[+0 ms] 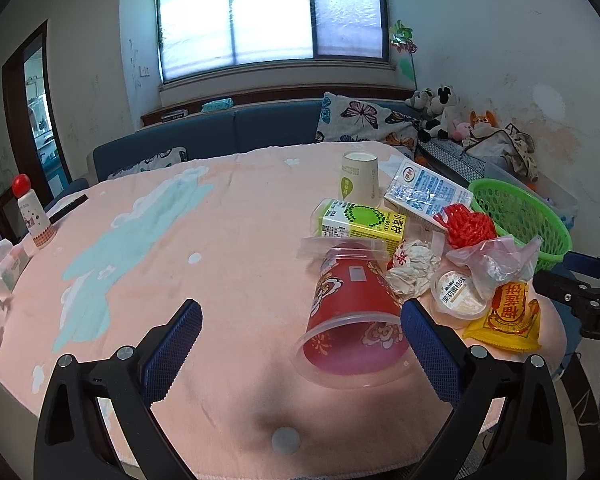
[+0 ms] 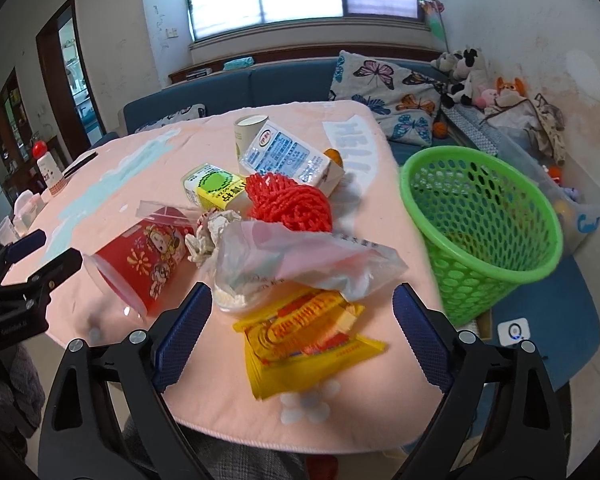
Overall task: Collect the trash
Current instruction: 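Reach the right gripper to the clear plastic bag and close on it, then lift the bag with the right gripper while the left gripper grasps the red cup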
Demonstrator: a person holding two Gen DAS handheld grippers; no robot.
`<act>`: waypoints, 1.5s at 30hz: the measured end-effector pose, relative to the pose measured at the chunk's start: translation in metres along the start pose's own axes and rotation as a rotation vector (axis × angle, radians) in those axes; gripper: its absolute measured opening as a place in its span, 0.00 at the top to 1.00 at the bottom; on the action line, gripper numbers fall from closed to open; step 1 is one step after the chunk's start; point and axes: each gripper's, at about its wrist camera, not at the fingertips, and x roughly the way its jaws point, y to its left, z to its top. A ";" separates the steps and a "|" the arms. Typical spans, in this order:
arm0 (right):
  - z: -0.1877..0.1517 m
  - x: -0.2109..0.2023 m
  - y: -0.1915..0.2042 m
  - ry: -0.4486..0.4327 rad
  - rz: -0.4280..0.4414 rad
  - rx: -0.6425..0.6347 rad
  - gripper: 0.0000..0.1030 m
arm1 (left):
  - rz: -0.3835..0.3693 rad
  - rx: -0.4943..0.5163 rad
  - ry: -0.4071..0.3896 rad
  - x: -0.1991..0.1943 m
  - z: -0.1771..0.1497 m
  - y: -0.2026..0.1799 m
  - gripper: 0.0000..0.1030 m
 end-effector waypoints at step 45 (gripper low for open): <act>0.015 0.009 -0.004 -0.018 0.083 0.101 0.65 | -0.130 0.098 0.025 0.023 -0.013 0.020 0.09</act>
